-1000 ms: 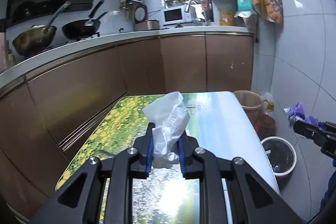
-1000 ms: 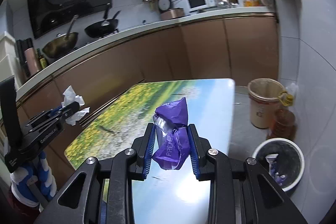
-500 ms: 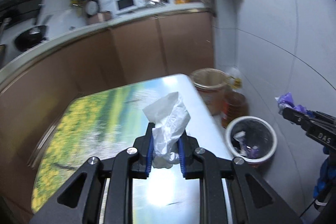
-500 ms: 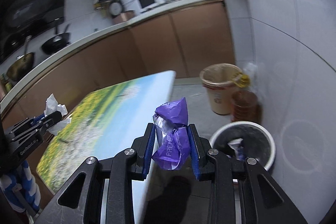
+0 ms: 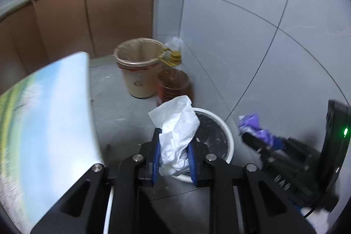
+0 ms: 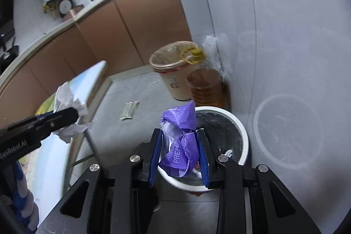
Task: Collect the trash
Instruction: 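Carry the tissue and purple bag over the bin and open both grippers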
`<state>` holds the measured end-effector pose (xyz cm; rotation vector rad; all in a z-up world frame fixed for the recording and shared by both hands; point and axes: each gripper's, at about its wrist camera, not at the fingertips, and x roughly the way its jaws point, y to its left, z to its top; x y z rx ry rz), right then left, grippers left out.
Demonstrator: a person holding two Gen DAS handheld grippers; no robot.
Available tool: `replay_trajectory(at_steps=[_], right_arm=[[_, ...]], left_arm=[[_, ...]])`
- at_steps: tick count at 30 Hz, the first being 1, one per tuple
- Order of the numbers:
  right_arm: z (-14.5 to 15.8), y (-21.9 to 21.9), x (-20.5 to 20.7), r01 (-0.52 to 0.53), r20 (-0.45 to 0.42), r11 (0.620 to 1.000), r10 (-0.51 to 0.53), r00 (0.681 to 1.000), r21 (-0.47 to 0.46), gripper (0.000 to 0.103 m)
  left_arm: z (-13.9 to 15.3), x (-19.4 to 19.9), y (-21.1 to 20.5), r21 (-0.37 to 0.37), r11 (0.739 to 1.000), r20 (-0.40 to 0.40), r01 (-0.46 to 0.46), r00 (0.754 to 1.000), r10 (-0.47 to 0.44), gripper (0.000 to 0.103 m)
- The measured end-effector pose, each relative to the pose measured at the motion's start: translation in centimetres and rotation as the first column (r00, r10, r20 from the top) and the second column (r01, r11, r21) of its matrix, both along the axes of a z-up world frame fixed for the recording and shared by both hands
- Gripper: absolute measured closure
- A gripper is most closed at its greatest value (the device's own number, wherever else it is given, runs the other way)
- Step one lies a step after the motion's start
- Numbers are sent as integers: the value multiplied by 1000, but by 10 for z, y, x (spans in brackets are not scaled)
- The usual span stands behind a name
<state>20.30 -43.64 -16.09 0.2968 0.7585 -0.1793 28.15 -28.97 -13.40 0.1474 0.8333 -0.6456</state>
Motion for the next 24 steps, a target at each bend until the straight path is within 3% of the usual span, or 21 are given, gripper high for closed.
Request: replay_trajectory(at_steps=[4, 7, 9, 13, 19, 24], right_arm=[[-25, -19, 23, 25, -44, 1000, -26, 999, -6, 71], [-39, -26, 38, 39, -72, 999, -40, 997, -4, 70], [-49, -30, 47, 46, -93, 999, -47, 995, -16, 60], [-60, -35, 54, 62, -119, 998, -65, 991, -31, 51], [-56, -32, 45, 85, -119, 996, -89, 989, -35, 46], [-35, -14, 36, 83, -90, 995, -89, 992, -62, 34]], left_arm=[[-18, 26, -29, -44, 998, -80, 34, 996, -38, 81], [-30, 41, -41, -86, 995, -139, 51, 988, -63, 72], [-36, 49, -44, -109, 993, -164, 47, 984, -65, 54], [-41, 60, -42, -146, 989, -190, 21, 981, -49, 50], [-33, 56, -26, -166, 986, -188, -2, 982, -30, 50], [-13, 38, 1, -151, 988, -115, -39, 993, 22, 48]])
